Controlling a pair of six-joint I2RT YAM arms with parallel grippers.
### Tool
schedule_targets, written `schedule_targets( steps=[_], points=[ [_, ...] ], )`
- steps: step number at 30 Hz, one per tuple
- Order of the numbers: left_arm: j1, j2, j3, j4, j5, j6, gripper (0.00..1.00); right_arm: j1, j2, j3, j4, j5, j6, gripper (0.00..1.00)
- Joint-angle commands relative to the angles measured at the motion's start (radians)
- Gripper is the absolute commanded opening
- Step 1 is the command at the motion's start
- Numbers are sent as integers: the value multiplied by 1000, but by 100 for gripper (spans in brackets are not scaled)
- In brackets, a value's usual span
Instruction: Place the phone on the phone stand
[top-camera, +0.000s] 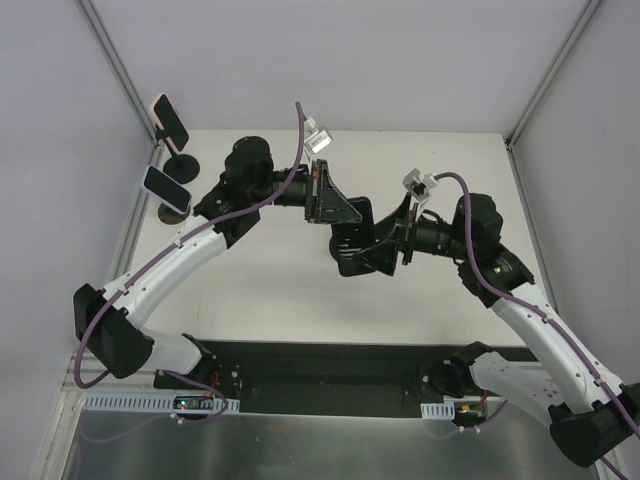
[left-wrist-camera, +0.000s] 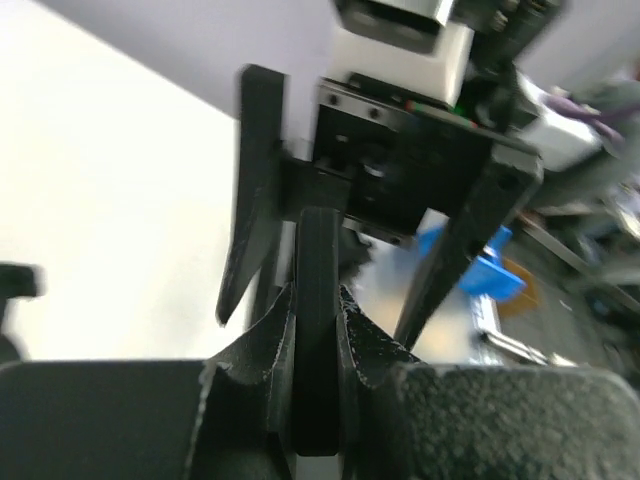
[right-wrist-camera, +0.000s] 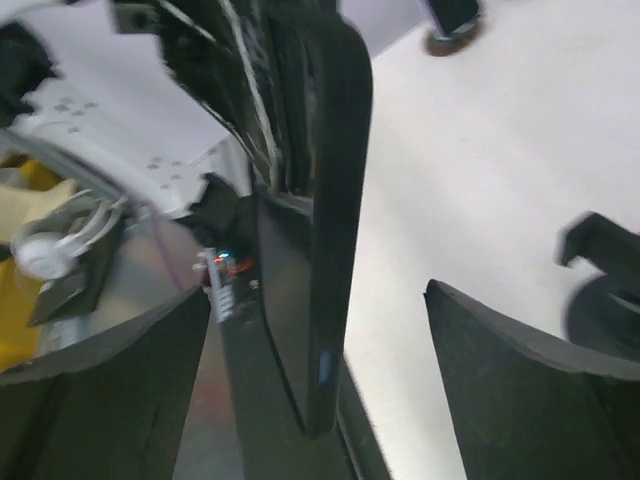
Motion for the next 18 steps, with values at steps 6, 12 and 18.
schedule_targets(
  steps=[6,12,18],
  points=[
    [10,-280,40,-408,-669,398,0,-23,24,106,-365,685,-120,96],
    [10,-365,-16,-422,-837,439,0,-7,203,234,-513,732,-163,76],
    [12,-351,-29,-433,-782,410,0,56,353,350,-556,796,-185,49]
  ],
)
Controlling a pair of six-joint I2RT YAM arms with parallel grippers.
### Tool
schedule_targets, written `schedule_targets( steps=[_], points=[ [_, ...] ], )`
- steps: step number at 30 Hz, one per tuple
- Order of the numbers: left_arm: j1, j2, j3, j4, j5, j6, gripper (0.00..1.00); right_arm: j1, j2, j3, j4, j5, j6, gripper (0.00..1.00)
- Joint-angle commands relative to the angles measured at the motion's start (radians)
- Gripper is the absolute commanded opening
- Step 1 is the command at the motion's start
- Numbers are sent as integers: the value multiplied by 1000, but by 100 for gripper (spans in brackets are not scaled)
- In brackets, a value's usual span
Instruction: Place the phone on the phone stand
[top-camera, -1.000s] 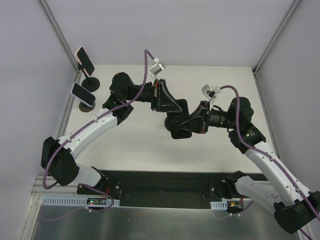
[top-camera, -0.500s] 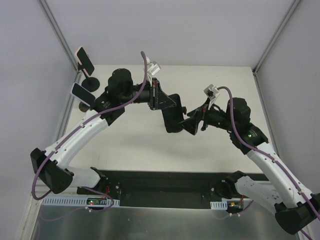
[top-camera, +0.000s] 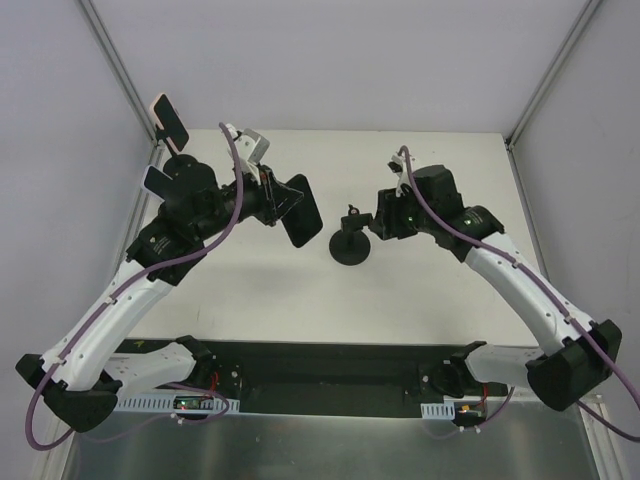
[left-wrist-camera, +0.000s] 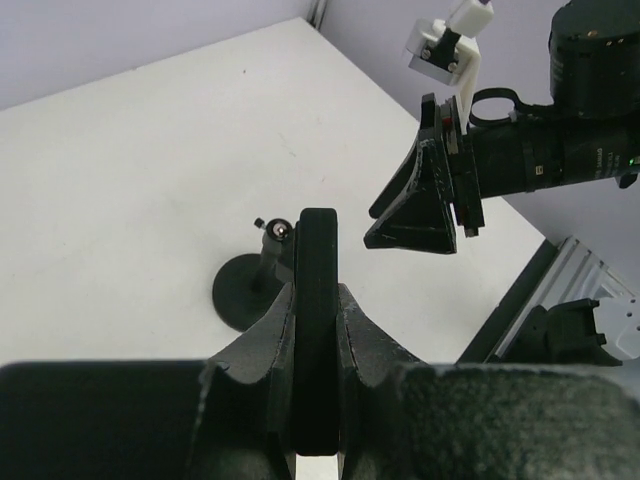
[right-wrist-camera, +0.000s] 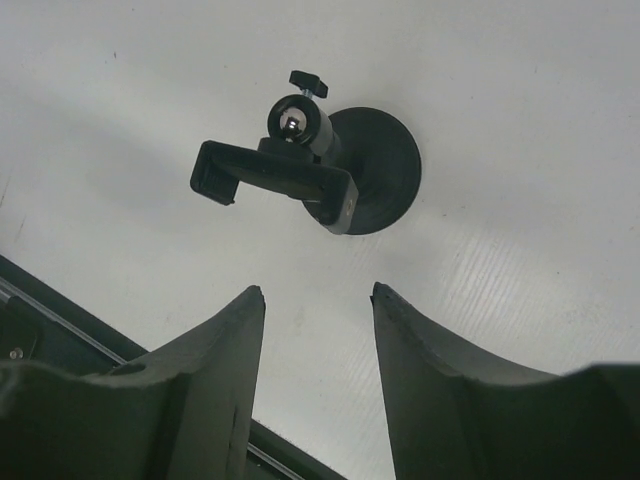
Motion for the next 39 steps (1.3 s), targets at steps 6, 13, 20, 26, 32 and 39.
schedule_targets(
  steps=[6,13,20,26,32,39],
  points=[
    [9,14,-28,36,12,3,0,77,147,139,-63,164,-28,45],
    [9,44,-22,36,111,-1,0,80,206,166,-64,180,-29,36],
    [9,84,-12,38,172,-14,0,80,232,169,-34,173,-41,31],
    [9,107,-4,38,198,-17,0,82,245,169,-15,168,-54,30],
    [7,133,4,44,241,-20,0,82,261,176,-14,168,-66,23],
    [7,162,-51,160,315,37,0,80,267,178,6,151,-98,5]
  ],
)
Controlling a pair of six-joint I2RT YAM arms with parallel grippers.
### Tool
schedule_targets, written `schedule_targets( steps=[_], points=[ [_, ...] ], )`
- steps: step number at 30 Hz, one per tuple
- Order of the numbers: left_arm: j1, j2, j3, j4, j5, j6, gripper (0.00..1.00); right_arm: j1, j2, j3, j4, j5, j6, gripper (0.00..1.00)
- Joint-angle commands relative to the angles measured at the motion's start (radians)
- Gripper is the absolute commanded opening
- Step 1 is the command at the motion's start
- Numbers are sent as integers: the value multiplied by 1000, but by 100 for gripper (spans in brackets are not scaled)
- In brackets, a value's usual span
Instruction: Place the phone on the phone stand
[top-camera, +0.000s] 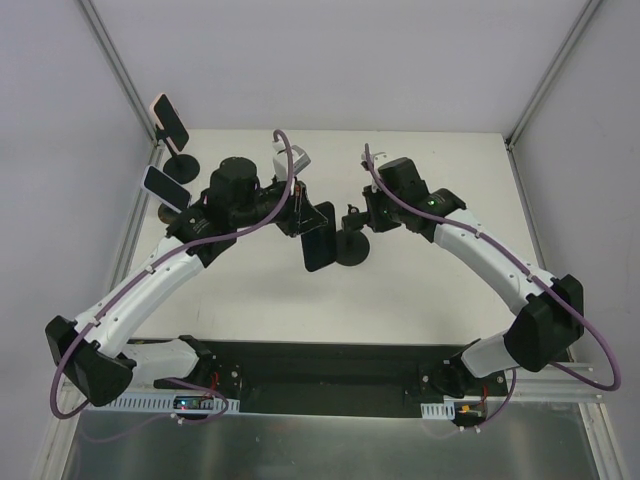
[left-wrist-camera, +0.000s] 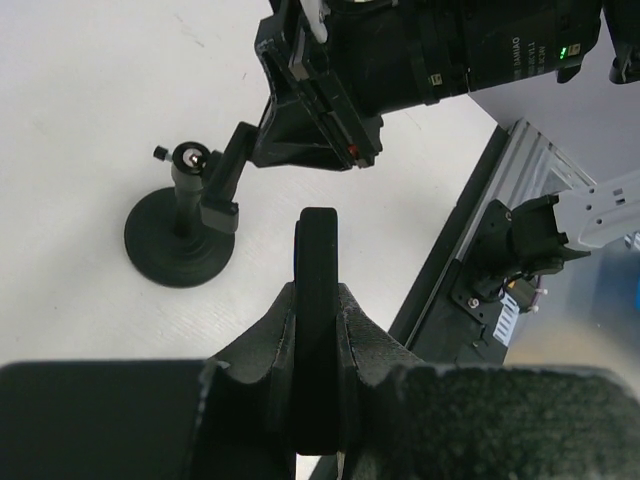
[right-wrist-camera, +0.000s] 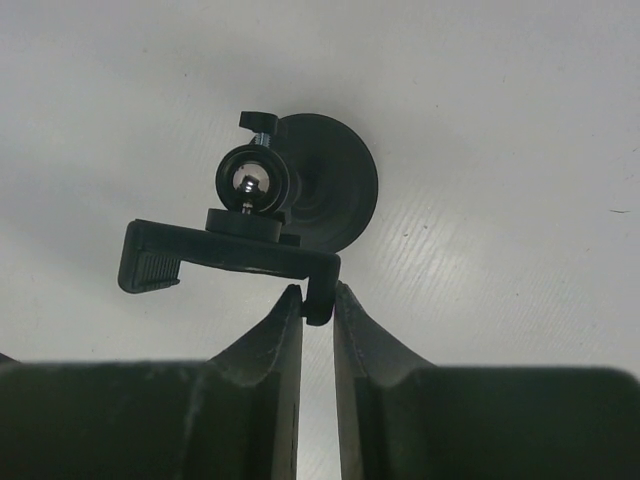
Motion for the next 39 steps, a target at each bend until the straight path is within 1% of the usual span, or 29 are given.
schedule_targets(
  steps=[1,2,4,5,6,7,8,9,10,12,13,14,19,21,23,35,39],
  points=[
    [7,-1,-13,208,85,42,0,3,6,44,32,-13,-34,2],
    [7,7,-21,234,102,59,0,3,6,44,34,-16,-44,1],
    [7,21,-42,336,168,74,0,3,-1,37,41,-28,-52,1],
    [9,43,-48,375,265,85,0,2,-4,33,50,-33,-67,1],
    [7,62,-50,457,333,88,0,2,-7,28,60,-75,-75,1],
    [7,86,-45,500,399,83,0,3,-15,15,66,-91,-84,1],
    [7,138,-39,540,553,74,0,2,-18,8,80,-111,-92,1],
    [7,165,-36,606,615,62,0,-1,-21,2,90,-152,-107,1],
    [7,189,-44,765,662,38,0,-3,-29,-5,100,-175,-110,1],
    [6,246,-100,989,729,-56,0,-10,-32,-24,124,-234,-109,1],
    [7,261,-120,1177,733,-81,0,-15,-33,-29,135,-254,-107,1],
    [7,298,-131,1227,739,-101,0,-24,-35,-36,147,-271,-103,1],
    [15,425,-54,1257,852,-73,0,-69,-30,-41,175,-390,-83,1],
    [35,482,-5,1260,896,-91,0,-85,-27,-39,175,-422,-83,1],
    [50,539,53,1265,958,-146,0,-98,-29,-42,173,-441,-89,1],
    [119,679,153,1268,1007,-214,0,-101,-27,-42,163,-496,-117,1],
    [104,725,217,1298,1050,-289,0,-99,-18,-36,158,-501,-120,1]
  ],
)
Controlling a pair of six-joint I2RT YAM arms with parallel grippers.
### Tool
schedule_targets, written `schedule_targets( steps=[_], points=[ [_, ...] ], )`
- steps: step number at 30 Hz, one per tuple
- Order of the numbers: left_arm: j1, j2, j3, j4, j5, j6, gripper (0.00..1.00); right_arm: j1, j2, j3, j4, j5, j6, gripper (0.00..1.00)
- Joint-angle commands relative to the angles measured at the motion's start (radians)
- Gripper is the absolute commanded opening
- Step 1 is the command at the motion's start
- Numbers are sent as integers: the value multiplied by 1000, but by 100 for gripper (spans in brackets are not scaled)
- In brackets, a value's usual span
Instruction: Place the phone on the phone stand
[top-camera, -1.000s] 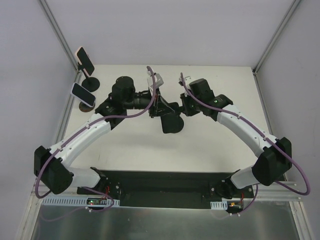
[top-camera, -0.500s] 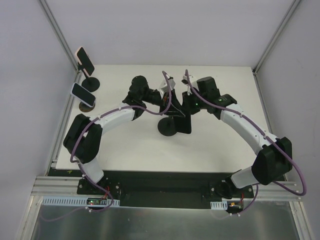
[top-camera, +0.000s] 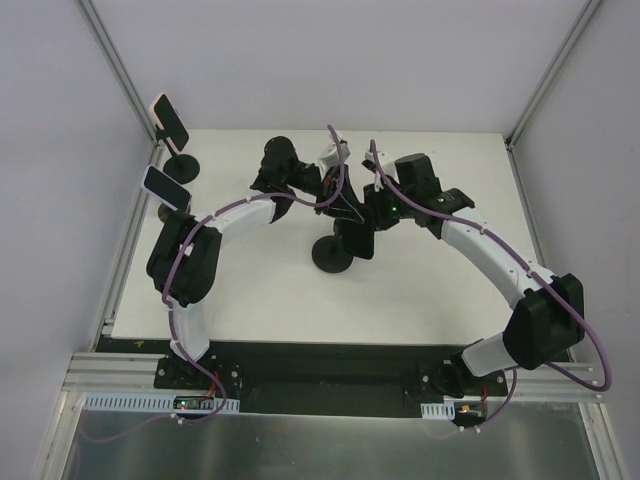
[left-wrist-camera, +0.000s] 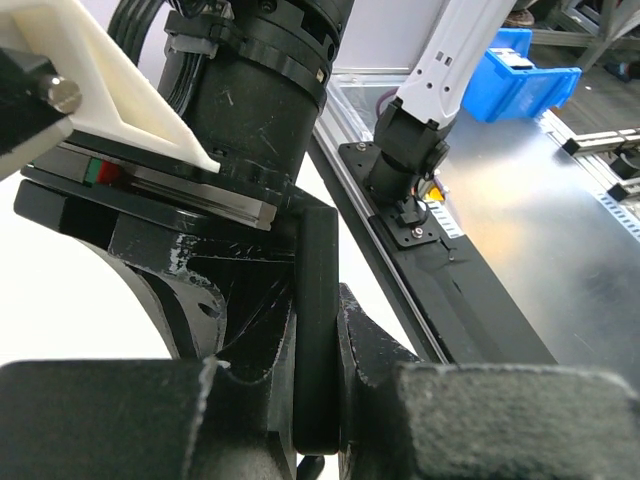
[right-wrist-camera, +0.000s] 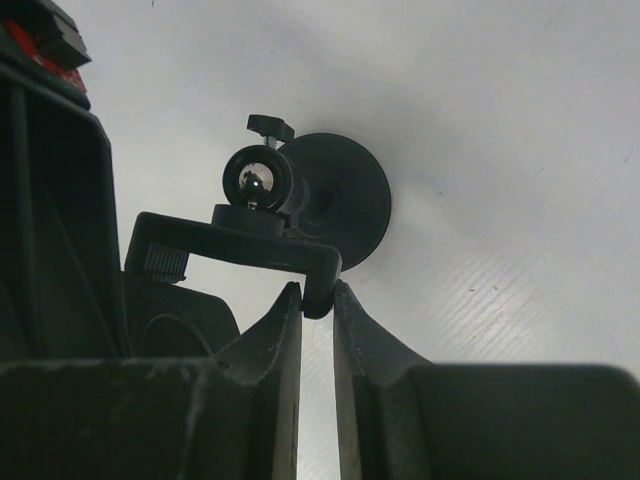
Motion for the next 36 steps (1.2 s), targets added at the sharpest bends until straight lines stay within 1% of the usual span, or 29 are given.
schedule_targets(
  steps=[1,2,4,6,7,8,9,10,11,12,13,18,20,21,23,24,25,26,27,28,29,33,36],
  points=[
    [0,38,104,135,65,-85,0,5,-19,21,24,-107,4,1],
    [1,46,110,171,65,-103,0,5,-19,23,24,-111,4,1],
    [0,73,128,184,81,-149,0,7,-19,23,24,-117,-2,1],
    [-3,98,176,223,101,-203,0,5,-19,23,27,-134,-5,1],
    [-2,122,197,269,113,-284,0,7,-18,23,28,-139,-13,1],
    [-2,136,205,324,116,-338,0,5,-16,23,29,-156,-17,1],
    [0,151,217,463,116,-397,0,5,-13,24,29,-163,-20,1],
    [-2,188,233,533,121,-536,0,7,-12,26,29,-173,-25,1],
    [-3,207,266,605,122,-612,0,5,-10,29,29,-188,-32,1],
    [-3,222,280,732,121,-674,0,5,-7,29,28,-194,-36,1],
    [-8,242,295,759,125,-746,0,5,-6,32,24,-203,-40,1],
    [-28,224,279,759,136,-725,0,4,-2,38,23,-217,-62,1],
    [-19,199,244,753,86,-671,0,1,2,46,20,-233,-62,1],
    [-14,176,225,735,63,-601,0,1,4,47,18,-237,-54,1],
    [-11,140,150,611,-2,-477,0,2,7,49,20,-246,-40,1],
    [-11,85,120,537,-28,-296,0,4,7,47,24,-240,-22,1],
    [-14,51,49,359,-55,-191,0,2,7,46,27,-208,-8,1],
    [-16,14,15,272,-89,-83,0,2,2,41,28,-197,1,1],
    [-19,-50,-11,169,-156,108,0,4,1,40,28,-191,6,1],
    [-20,-74,-43,99,-175,176,0,4,-4,37,28,-176,10,1],
    [-22,-89,-51,30,-191,221,0,2,-9,35,29,-170,12,1],
    [-19,-114,-80,44,-226,246,0,2,1,38,20,-176,3,1],
    [-20,-102,-80,57,-177,234,0,2,8,46,5,-254,-32,1]
  ],
)
